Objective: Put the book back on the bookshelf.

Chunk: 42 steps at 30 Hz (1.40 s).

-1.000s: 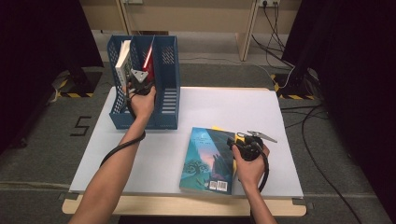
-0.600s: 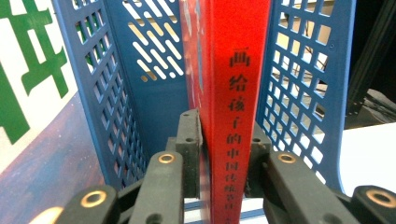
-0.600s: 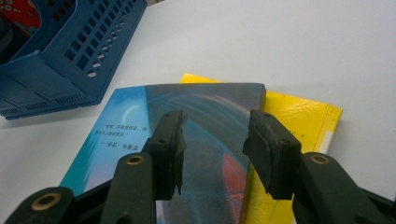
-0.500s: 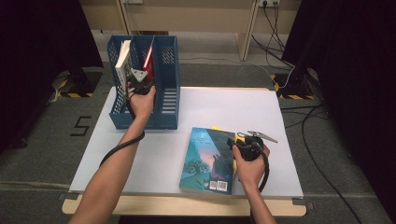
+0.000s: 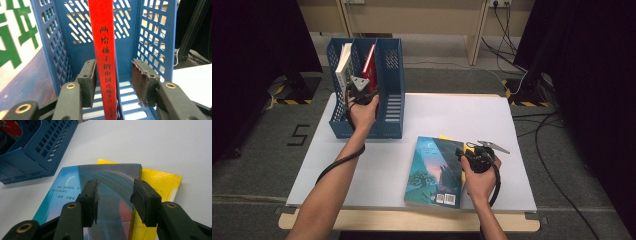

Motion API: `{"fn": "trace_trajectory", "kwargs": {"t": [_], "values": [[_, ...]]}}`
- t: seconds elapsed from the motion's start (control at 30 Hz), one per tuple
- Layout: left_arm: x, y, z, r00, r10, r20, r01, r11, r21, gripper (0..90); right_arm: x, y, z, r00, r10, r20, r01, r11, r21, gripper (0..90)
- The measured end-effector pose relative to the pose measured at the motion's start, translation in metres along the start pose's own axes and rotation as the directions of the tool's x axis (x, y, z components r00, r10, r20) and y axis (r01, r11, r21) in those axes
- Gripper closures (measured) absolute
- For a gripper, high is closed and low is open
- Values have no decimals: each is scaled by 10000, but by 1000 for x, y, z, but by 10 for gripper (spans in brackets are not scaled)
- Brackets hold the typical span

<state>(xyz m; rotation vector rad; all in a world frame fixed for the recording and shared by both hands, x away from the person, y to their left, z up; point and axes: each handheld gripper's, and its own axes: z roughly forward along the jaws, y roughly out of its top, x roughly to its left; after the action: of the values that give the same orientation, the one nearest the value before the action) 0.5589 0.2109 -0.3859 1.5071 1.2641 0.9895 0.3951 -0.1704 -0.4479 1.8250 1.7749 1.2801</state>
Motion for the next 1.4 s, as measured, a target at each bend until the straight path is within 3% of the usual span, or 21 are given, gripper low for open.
{"fn": "trace_trajectory", "kwargs": {"t": [0.37,0.6,0.8,0.83,0.93,1.1,1.4], "values": [[5,1,-6,10000,29,1,-29,10000,24,517,0,1,-1,10000,7,40,-7,10000,-34,559],[7,9,-2,9989,391,-265,-391,9992,16,716,0,1,0,10000,28,54,-28,10000,-13,559],[9,13,0,9985,328,-432,-319,9993,217,776,-1,3,-2,10000,44,46,-44,10000,-49,559],[10,13,0,9988,272,-407,-264,9994,214,778,-1,3,-2,10000,51,46,-51,10000,-66,559],[13,15,-1,9966,626,-541,-617,9979,197,781,-2,3,-2,10000,24,54,-24,10000,-68,559],[14,16,-4,9849,1422,-986,-1410,9898,186,789,-2,2,-1,10000,50,64,-50,10000,-40,559],[3,8,-3,9926,1118,-472,-1119,9937,0,714,-1,2,-1,10000,-7,68,7,10000,-16,558]]}}
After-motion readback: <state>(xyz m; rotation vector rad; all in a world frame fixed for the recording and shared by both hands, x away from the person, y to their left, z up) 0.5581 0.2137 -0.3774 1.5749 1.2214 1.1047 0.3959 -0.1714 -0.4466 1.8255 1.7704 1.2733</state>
